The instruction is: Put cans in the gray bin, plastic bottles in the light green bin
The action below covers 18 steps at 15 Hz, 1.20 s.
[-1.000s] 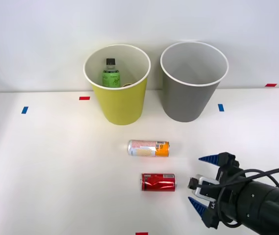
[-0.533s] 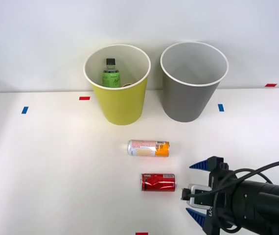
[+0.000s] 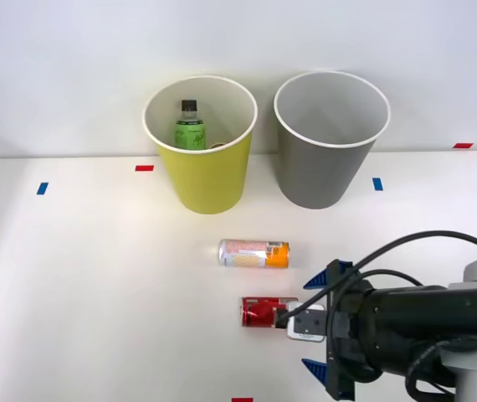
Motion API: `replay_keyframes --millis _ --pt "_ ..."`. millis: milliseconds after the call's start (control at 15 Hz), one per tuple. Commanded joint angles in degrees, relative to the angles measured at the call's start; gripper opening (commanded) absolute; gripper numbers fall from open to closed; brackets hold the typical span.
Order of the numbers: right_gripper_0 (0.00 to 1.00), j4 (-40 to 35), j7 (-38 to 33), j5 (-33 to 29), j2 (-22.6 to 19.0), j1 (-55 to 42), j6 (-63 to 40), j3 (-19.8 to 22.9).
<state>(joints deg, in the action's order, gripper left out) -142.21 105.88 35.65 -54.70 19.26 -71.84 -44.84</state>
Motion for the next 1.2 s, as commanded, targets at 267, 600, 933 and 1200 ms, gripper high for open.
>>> replay_keyframes --millis 267,600,933,1200 --pt "1.00 5.63 1.26 -1.99 8.04 3.15 -5.33 -2.10" --pt "1.00 7.92 1.61 -3.92 12.69 5.61 -10.95 -4.38" --pt "1.00 13.63 3.28 -4.10 17.00 6.84 -10.95 -5.70" --pt "1.00 18.90 4.42 -6.47 22.01 7.46 -10.95 -5.70"
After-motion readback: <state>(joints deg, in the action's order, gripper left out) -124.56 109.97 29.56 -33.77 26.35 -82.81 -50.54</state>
